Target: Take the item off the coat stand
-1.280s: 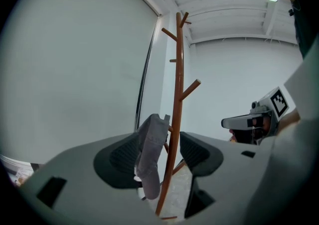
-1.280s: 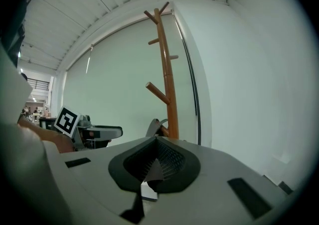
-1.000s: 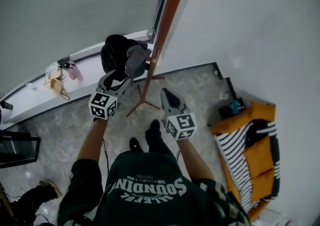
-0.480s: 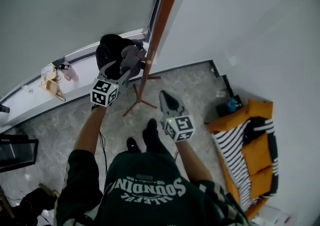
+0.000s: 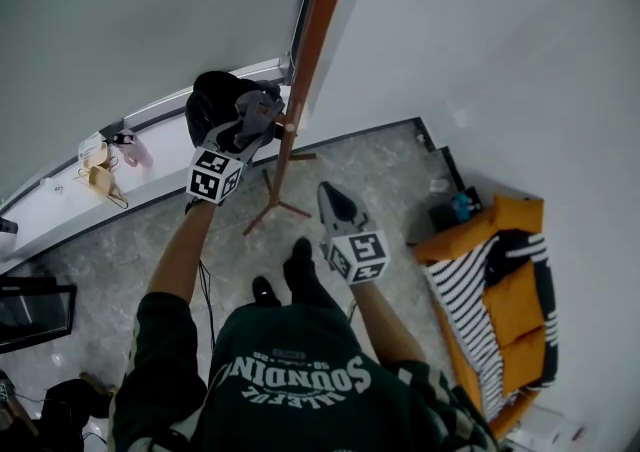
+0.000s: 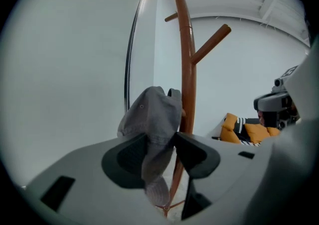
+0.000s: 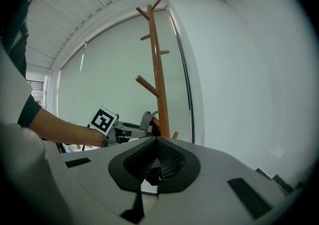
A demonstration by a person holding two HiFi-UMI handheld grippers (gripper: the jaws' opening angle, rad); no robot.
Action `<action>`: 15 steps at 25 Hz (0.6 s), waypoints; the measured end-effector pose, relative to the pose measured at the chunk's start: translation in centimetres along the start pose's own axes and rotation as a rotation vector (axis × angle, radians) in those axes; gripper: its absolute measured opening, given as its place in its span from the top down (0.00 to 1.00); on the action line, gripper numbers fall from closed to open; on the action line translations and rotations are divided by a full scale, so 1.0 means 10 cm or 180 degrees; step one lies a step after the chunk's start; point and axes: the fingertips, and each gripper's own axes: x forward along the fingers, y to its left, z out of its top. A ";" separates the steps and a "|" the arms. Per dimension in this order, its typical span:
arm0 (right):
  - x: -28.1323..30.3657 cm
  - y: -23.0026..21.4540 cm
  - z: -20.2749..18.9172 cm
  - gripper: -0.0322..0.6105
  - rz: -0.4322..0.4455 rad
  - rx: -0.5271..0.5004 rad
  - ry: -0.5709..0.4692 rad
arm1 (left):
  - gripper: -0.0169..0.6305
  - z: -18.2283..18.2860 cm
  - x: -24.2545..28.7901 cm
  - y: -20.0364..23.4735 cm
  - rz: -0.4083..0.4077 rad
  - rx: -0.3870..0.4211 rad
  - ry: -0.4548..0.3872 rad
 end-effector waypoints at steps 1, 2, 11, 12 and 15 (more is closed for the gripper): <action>0.00 0.00 0.00 0.95 0.0002 -0.0003 -0.0002 | 0.71 0.00 0.01 -0.01 -0.0021 0.0006 0.0015; 0.00 0.00 0.01 0.95 0.0002 0.0000 -0.0003 | 0.77 0.00 0.01 -0.02 -0.0035 0.0015 0.0023; -0.02 -0.04 0.00 0.95 -0.0013 0.0028 0.0004 | 0.91 0.03 -0.06 0.01 0.0025 0.0065 -0.0013; -0.02 -0.04 0.01 0.95 -0.0012 0.0028 0.0005 | 0.91 0.04 -0.07 0.01 0.0030 0.0069 -0.0020; -0.01 -0.02 0.02 0.95 -0.0006 0.0010 0.0010 | 0.92 0.08 -0.09 0.02 0.0050 0.0077 -0.0051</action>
